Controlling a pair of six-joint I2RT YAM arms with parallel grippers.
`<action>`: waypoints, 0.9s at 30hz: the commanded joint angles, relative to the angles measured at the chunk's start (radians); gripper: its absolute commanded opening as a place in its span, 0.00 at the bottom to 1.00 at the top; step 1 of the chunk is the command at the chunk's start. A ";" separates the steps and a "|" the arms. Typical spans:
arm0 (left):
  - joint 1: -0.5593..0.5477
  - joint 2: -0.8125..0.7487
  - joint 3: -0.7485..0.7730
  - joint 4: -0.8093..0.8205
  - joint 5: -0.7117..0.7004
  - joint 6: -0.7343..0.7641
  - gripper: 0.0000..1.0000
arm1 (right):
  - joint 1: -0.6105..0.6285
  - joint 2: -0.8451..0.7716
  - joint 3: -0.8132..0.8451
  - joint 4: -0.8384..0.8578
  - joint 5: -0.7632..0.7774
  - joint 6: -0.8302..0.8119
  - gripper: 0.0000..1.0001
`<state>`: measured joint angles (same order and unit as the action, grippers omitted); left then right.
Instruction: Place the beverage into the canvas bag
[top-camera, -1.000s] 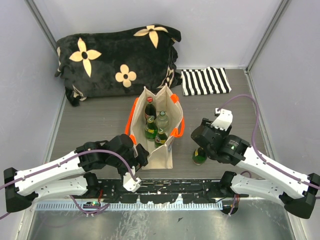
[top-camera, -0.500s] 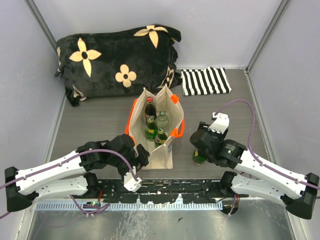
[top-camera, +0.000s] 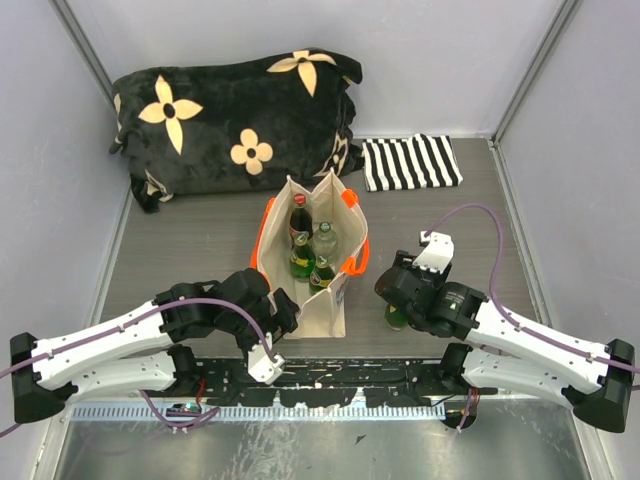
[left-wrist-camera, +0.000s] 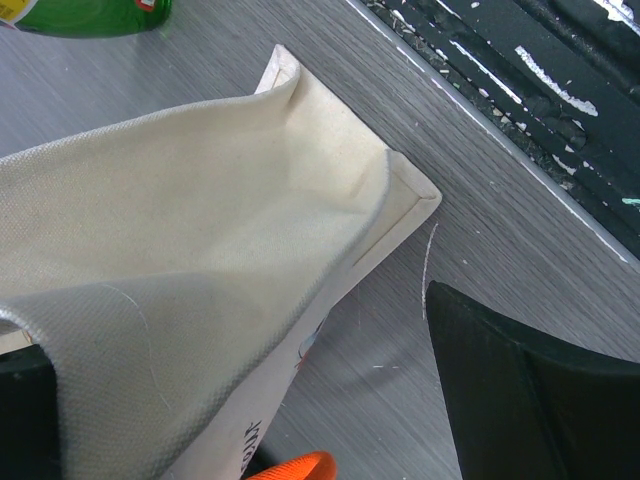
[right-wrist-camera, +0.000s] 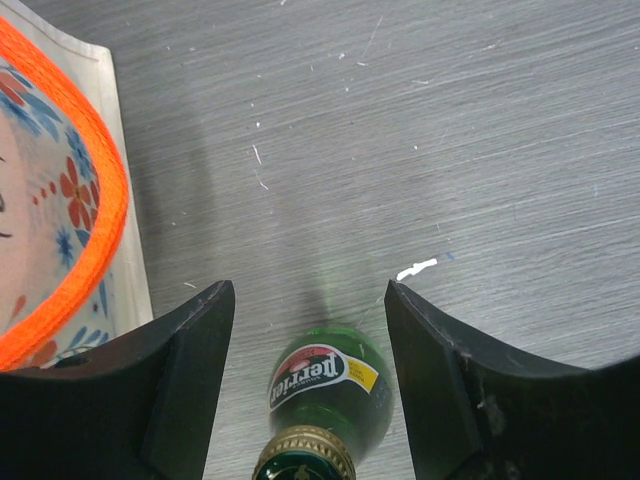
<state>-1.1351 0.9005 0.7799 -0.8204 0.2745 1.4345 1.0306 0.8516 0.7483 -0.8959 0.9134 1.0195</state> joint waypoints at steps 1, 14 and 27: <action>-0.003 0.018 -0.020 -0.048 -0.015 -0.020 0.99 | 0.006 0.005 -0.026 0.018 0.018 0.042 0.67; -0.003 0.018 -0.026 -0.043 -0.024 -0.022 0.98 | 0.008 -0.005 -0.102 0.039 0.044 0.090 0.52; -0.004 0.024 -0.027 -0.032 -0.037 -0.012 0.98 | 0.007 -0.040 -0.094 0.115 0.109 0.030 0.01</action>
<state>-1.1362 0.9016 0.7799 -0.8185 0.2619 1.4284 1.0351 0.8276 0.6296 -0.8307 0.9409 1.0504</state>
